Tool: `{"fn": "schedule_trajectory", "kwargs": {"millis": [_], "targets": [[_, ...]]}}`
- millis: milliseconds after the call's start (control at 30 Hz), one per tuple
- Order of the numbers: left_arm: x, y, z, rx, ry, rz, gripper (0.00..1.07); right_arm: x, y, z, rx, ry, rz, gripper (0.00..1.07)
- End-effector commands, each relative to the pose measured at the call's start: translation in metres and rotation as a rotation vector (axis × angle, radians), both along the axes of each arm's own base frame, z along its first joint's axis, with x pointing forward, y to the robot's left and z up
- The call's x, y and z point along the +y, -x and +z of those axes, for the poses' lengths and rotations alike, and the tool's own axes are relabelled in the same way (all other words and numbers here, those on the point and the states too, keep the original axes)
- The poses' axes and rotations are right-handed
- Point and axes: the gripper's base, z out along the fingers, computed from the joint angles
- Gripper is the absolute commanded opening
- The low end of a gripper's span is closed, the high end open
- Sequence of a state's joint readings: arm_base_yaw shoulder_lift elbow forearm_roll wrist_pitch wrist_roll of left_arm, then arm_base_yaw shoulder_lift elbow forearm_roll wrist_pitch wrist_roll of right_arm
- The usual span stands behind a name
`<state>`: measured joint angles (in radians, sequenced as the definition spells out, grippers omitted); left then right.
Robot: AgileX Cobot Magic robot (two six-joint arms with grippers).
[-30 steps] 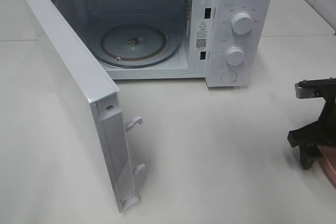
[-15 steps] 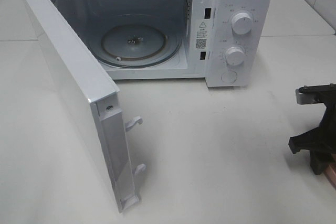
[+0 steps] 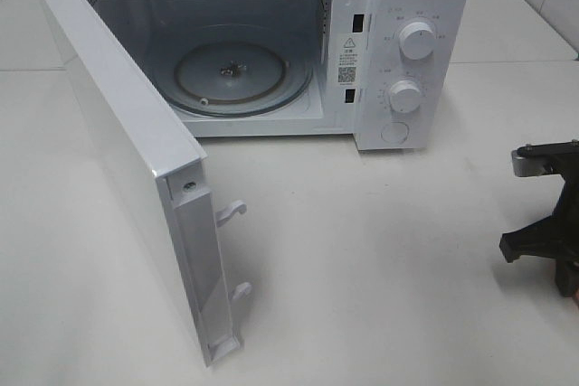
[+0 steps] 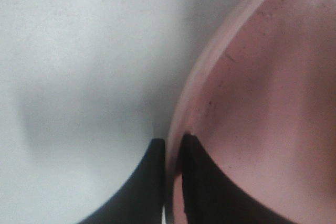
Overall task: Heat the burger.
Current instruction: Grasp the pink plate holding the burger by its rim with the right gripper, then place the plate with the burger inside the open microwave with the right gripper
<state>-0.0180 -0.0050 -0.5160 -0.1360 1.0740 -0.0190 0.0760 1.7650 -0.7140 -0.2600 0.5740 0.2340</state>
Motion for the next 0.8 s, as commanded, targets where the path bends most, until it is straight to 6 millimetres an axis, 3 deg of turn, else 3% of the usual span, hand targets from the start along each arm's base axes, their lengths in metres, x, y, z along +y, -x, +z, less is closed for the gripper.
{"fn": "schedule_trajectory", "kwargs": {"millis": [33, 267, 800], "targets": [[0.0, 0.002, 0.001, -0.026, 0.008, 0.002, 0.98, -0.001, 0.003, -0.004, 0.026, 0.002, -0.004, 0.0], [0.0, 0.002, 0.001, -0.026, 0.008, 0.002, 0.98, 0.008, 0.004, 0.004, 0.01, 0.009, 0.033, 0.0], [0.0, 0.002, 0.001, -0.026, 0.008, 0.002, 0.98, 0.03, 0.015, 0.044, -0.084, 0.173, 0.144, 0.0]]}}
